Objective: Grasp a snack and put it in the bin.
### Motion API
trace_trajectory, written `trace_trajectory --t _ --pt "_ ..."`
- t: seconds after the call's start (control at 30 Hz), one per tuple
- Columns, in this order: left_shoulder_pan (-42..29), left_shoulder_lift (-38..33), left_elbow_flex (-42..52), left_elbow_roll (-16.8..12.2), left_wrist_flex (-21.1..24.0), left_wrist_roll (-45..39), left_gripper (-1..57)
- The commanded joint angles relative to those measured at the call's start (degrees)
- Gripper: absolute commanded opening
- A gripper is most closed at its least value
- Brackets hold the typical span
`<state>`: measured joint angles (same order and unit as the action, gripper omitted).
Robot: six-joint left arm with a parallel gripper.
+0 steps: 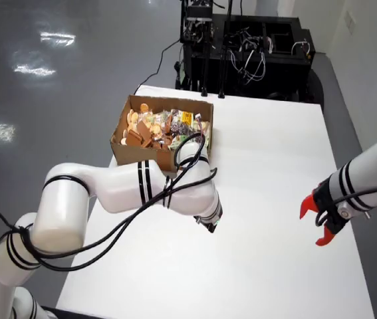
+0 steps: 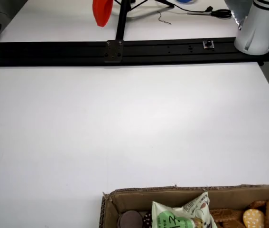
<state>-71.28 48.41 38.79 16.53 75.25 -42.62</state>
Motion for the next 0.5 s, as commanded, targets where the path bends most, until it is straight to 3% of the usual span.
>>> trace_trajectory --t 0.03,0.3,0.5 --pt "-1.18 -0.25 0.41 -2.43 -0.12 4.1 0.9" --pt "-2.79 -1.68 2.88 -4.37 -0.65 9.29 1.7" --pt "-2.3 -4.15 6.94 -5.0 -3.98 9.7 2.1"
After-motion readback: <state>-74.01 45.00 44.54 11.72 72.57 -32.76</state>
